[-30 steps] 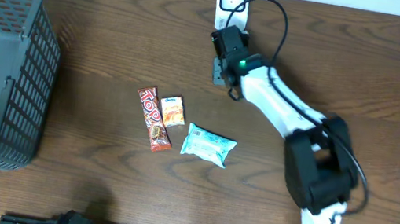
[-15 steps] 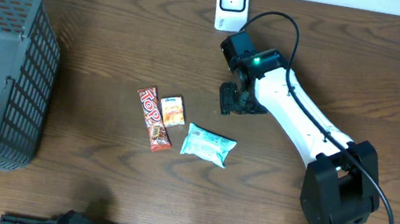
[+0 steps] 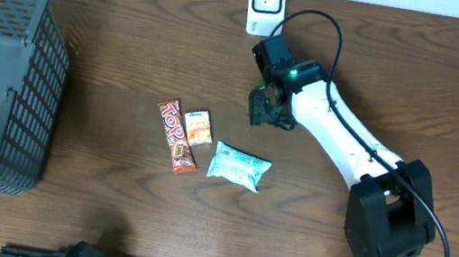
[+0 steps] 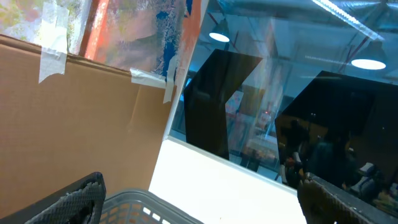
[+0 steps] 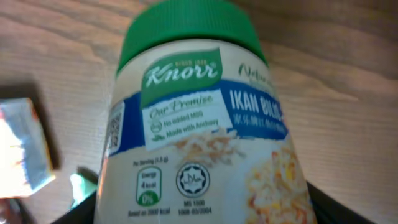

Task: Scan the item barcode

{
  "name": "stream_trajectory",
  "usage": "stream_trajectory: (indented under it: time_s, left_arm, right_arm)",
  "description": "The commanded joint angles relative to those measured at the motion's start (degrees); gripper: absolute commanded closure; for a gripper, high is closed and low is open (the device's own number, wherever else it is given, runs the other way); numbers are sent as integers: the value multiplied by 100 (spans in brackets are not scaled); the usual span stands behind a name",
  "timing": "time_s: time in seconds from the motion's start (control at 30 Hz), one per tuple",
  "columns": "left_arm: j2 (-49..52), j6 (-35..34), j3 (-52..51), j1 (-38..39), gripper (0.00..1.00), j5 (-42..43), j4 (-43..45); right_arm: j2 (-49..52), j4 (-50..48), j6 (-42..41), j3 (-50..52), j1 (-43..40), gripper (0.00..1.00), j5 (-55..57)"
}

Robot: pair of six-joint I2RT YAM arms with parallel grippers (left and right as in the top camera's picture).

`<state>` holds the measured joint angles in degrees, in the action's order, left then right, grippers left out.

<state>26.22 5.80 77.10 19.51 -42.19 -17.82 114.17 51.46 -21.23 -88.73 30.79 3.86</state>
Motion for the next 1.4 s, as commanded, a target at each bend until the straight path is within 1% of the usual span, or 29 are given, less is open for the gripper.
stream_trajectory:
  time_s: [0.0,0.1,0.2,0.27,0.33,0.4,0.47,0.6,0.73,0.8,0.87,0.97,1.07,1.27,1.37]
  left_arm:
    - [-46,-48,-28,-9,2,-52,4]
    - [-46,-48,-28,-9,2,-52,4]
    - [-46,-48,-28,-9,2,-52,2]
    - [-46,-48,-28,-9,2,-50,4]
    - [-46,-48,-28,-9,2,-52,4]
    - [-46,-48,-28,-9,2,-52,2]
    - [-46,-48,-28,-9,2,-50,4]
    - [-46,-48,-28,-9,2,-50,4]
    - [-46,-48,-28,-9,2,-52,4]
    - [-46,-48,-28,-9,2,-52,2]
    - [-46,-48,-28,-9,2,-52,4]
    - [-46,-48,-28,-9,2,-50,4]
    - [-46,-48,-28,-9,2,-52,2]
    - [-46,-48,-28,-9,2,-50,4]
    - [-46,-48,-28,-9,2,-52,4]
  right_arm:
    - [-15,-168,48,522,7,46,184]
    - [-15,-229,-31,892,9,45,177]
    - [-15,-52,-188,1119,9,44,17]
    - [-15,37,-190,1167,11,39,-227]
    - [-17,61,-188,1163,24,32,-450]
    - [-31,79,-188,1104,48,22,-695]
    - [-44,192,-188,933,61,1,-1014]
    - [-61,890,-188,258,52,1,-1126]
    - [-61,1681,42,-634,55,1,-721]
    - [-61,1954,-24,-988,42,1,-321]
    - [-61,2129,-466,-1222,-9,1,79]
    - [-61,2140,-1143,-1274,-120,1,216]
    - [-59,2151,-1821,-1250,-234,1,227]
    - [-59,2243,-3471,-1191,-332,1,188]
    - [-59,2194,-4203,-1097,-332,2,247]
